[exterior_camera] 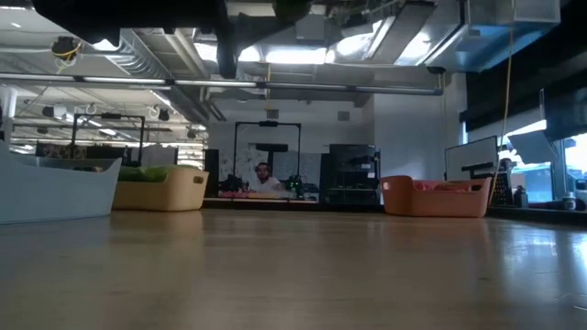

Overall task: Sort produce into baskets
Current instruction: Put the top green lime into the white bin

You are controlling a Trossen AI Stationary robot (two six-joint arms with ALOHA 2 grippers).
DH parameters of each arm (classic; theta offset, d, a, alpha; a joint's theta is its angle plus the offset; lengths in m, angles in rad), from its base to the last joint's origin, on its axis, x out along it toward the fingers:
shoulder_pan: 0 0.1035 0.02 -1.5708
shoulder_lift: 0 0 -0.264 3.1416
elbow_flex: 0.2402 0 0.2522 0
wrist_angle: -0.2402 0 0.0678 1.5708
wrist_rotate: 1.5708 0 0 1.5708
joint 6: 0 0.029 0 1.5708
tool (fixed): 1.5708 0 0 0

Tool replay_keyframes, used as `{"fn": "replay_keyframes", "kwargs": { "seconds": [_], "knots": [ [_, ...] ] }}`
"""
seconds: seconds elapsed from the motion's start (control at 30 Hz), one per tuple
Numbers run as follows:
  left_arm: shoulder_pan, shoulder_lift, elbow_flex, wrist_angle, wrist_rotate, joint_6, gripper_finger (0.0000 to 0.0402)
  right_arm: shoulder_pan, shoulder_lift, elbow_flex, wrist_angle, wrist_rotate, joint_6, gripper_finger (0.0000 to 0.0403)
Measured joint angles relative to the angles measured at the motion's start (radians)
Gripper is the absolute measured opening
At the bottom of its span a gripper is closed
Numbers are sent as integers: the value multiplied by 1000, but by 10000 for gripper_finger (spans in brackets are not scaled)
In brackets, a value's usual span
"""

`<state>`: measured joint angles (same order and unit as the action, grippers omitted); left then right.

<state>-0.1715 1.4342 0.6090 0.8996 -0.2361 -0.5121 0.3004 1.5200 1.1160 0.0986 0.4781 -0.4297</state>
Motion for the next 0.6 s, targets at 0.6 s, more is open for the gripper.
{"fn": "replay_keyframes", "kwargs": {
  "seconds": [0.6],
  "knots": [
    [-3, -25, 1, -61, -3, 50, 170, 39, -23, 1, -61, 59, 58, 266]
  ]
}}
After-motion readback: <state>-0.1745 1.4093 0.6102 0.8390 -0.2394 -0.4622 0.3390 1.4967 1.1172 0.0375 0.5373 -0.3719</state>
